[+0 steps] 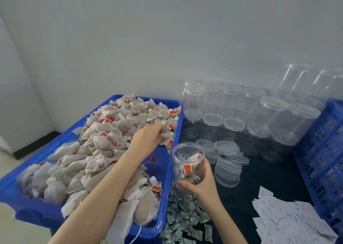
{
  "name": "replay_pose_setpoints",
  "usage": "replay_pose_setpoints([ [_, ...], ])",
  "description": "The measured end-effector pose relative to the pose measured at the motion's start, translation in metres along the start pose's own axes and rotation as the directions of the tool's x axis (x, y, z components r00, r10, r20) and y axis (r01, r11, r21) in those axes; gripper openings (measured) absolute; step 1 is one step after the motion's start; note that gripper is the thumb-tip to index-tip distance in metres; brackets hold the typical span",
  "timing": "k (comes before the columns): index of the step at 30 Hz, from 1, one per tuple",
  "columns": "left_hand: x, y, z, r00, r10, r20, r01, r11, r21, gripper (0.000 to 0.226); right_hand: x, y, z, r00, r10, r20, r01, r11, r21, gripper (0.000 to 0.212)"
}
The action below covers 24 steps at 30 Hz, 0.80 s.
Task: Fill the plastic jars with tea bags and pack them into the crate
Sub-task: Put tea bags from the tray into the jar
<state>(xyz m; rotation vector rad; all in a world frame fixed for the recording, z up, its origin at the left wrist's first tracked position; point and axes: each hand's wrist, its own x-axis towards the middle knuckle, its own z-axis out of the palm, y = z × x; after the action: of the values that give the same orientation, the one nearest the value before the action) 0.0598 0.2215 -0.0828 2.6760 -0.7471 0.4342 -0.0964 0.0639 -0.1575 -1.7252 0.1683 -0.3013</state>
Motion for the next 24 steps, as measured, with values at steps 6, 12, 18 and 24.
replay_pose_setpoints([
  [6,-0.016,0.040,-0.026,0.882,0.040,-0.470,-0.300,0.817,-0.493,0.018,-0.001,0.000,0.002,1.000,0.017,-0.010,-0.017,1.000,-0.012,0.107],
  [12,-0.023,0.060,-0.023,0.935,0.014,-0.354,-0.278,0.650,-0.708,0.034,-0.004,0.000,0.003,1.000,0.018,-0.008,-0.018,1.000,0.004,0.109],
  [18,-0.027,0.065,-0.020,0.938,0.063,-0.341,-0.316,0.559,-0.767,0.038,-0.005,0.002,0.003,0.999,0.023,-0.023,-0.023,1.000,0.008,0.104],
  [24,-0.029,0.067,-0.017,0.955,0.193,-0.223,-0.295,0.638,-0.711,0.027,-0.003,0.001,0.002,0.999,0.033,-0.032,-0.033,0.999,0.004,0.104],
])
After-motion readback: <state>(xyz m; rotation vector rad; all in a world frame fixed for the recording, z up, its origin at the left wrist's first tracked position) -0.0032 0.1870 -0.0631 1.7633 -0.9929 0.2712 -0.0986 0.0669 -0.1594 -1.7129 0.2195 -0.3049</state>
